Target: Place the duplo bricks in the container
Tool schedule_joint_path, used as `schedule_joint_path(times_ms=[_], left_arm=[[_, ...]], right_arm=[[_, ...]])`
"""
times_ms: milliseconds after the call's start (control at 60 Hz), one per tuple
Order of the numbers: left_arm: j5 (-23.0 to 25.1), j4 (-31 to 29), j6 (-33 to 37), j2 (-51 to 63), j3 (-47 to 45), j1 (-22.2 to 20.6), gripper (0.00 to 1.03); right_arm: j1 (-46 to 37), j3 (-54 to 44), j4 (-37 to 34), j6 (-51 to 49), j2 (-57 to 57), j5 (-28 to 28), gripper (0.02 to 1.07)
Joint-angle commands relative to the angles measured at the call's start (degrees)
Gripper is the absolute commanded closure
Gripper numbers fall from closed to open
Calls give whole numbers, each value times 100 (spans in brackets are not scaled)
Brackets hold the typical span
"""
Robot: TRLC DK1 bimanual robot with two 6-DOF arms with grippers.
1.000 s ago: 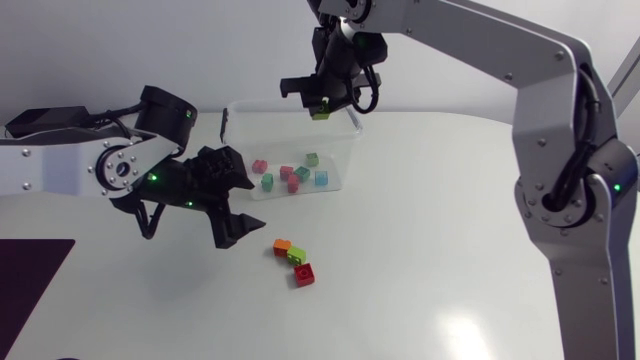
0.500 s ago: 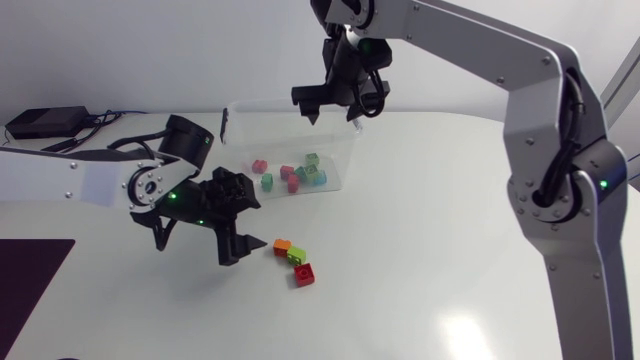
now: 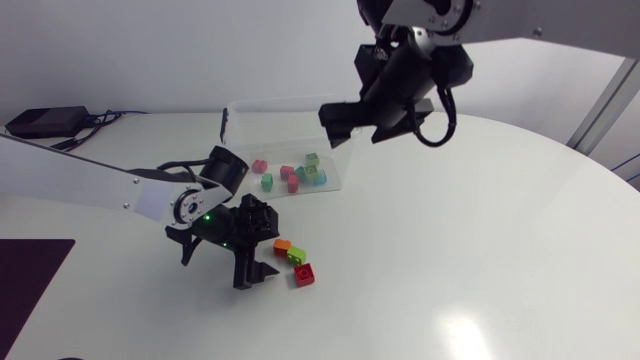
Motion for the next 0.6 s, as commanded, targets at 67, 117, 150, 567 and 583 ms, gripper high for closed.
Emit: schedule_joint_path(times_ms=[67,117,150,567,583], left_arm=[[11,6,180,244,243,-76,18],[11,-12,172,305,305,-85,25],[11,-56,172,332,349,-93,32],[20,-531,-13,165,490,-41,79],[20,-601,-22,112,490,3,79]], right_arm=[[213,-1126,394,-260,-282,-166,7],[292,-1399,491,-383,-290,-359,7],[362,-1539,535,-427,-299,-412,7],[995,-2137,1309,-1192,307,-562,10],[1022,-2137,1344,-1227,351,-562,10]])
